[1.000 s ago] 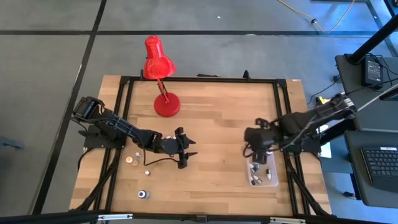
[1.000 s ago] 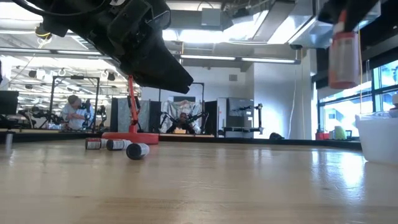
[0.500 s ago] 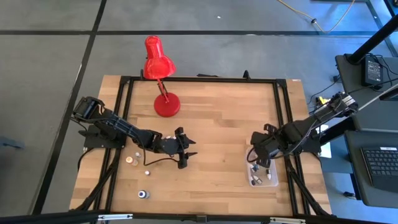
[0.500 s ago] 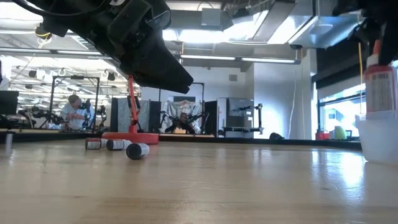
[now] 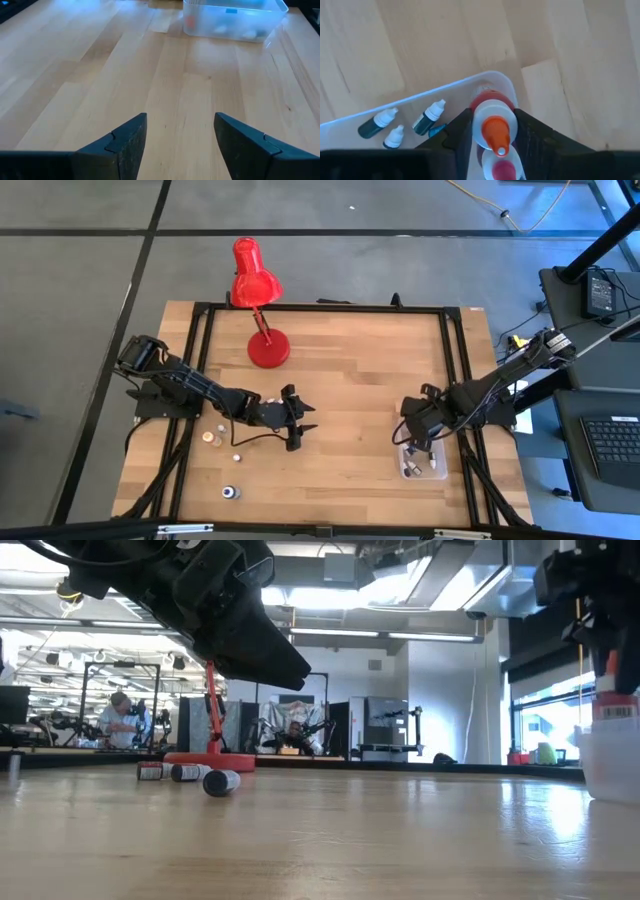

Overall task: Pick & Place food coloring
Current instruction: Put the big orange bottle into the transparent container, then put the big yellow bottle into the transparent container

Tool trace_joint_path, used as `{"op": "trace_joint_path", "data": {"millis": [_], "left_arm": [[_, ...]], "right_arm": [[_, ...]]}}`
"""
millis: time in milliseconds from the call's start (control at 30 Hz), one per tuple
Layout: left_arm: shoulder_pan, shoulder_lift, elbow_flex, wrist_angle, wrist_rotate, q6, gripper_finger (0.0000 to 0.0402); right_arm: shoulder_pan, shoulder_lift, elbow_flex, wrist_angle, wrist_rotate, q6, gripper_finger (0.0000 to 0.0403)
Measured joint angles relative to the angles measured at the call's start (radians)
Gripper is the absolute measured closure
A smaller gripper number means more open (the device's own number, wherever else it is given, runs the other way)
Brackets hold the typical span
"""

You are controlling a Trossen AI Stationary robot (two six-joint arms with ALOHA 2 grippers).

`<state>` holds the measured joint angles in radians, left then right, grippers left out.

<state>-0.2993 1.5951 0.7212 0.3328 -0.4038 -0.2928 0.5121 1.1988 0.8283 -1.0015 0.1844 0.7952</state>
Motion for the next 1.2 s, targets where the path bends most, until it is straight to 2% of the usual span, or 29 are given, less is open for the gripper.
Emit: {"op": "trace_joint_path", "data": {"millis": [300,567,867,1000,1100,1200], "left_arm": [[0.0,0.0,0.0,0.0,0.0,0.0,0.0174],[0.0,0.0,0.0,0.0,0.0,0.0,0.0177],[0.0,0.0,0.0,0.0,0.002,0.0,0.0175],[0.0,0.0,0.0,0.0,0.003,0.0,0.0177],[-0.003,-0.002,0.0,-0.001,0.009,0.008,0.0177],[-0.013,-0.025,0.001,-0.001,0.078,0.028,0.0174]], "right_arm": [[0.0,0.0,-0.037,0.006,0.046,-0.019,0.0245],[0.0,0.0,-0.041,0.018,0.046,-0.015,0.0241],[0.0,0.0,0.05,-0.017,0.066,-0.078,0.024],[0.0,0.0,0.115,-0.088,0.153,-0.102,0.024],[-0.001,0.0,0.167,-0.074,0.204,-0.183,0.024],[0.0,0.0,0.184,0.087,0.234,-0.326,0.024]]}}
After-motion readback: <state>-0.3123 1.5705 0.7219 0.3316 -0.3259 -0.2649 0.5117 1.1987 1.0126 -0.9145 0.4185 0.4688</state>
